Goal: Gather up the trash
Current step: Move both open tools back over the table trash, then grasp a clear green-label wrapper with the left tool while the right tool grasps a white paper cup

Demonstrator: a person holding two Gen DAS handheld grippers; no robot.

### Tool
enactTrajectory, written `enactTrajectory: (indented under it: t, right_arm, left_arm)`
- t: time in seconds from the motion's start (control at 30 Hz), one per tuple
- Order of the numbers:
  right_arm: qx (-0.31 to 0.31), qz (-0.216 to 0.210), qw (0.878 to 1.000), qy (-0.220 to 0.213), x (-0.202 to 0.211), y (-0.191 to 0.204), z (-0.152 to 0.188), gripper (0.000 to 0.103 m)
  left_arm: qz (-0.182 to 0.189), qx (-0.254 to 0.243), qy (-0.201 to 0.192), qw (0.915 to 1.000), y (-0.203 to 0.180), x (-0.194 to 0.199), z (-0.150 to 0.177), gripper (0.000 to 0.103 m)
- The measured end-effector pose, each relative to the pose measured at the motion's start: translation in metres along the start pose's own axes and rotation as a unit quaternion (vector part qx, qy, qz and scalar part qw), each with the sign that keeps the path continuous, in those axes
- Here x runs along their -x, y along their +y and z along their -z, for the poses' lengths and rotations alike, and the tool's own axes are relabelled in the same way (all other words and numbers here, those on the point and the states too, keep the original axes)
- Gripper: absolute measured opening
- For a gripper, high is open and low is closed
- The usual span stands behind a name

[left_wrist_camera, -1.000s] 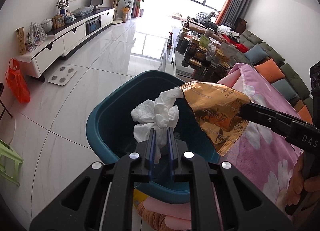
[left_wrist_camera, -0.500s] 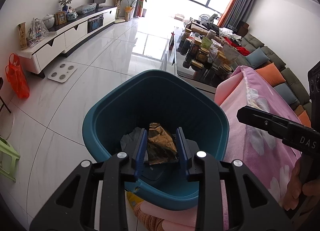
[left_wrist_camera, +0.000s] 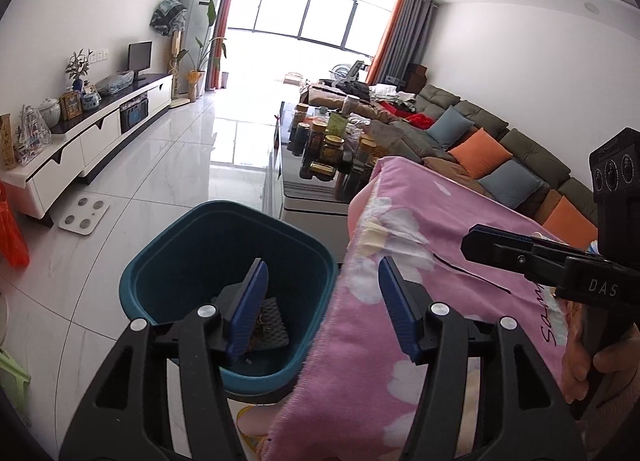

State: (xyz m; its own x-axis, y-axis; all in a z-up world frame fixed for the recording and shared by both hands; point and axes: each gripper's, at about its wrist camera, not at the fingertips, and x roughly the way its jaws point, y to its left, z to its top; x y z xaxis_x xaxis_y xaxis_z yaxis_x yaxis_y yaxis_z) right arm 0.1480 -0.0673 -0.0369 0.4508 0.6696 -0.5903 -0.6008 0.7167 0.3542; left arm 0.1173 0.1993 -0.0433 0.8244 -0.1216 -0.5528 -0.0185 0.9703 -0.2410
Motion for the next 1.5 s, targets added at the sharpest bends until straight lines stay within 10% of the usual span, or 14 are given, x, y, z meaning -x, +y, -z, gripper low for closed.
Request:
enactTrajectory:
  t: [0.57, 1.13, 1.5]
  right_arm:
    - [-0.084, 0.135, 0.984, -0.08, 0.158, -0.083, 0.078, 0.044]
    - [-0.19, 0.295, 0.927, -0.129, 0.274, -0.175, 0.154, 0.045]
    - [-0.239, 0.286, 0.922, -0.107, 0.266, -0.205, 0.185, 0.045]
  left_arm:
    - [0.169, -0.122, 0.055, 0.9765, -0.18, -0.018, 0.042, 0.067]
    - [0.294, -0.225, 0.132, 0.9196, -0.302, -0.02, 0.098, 0.067]
    - [0.318, -0.257, 0.188, 0.8928, -0.346, -0.032, 0.132, 0.058]
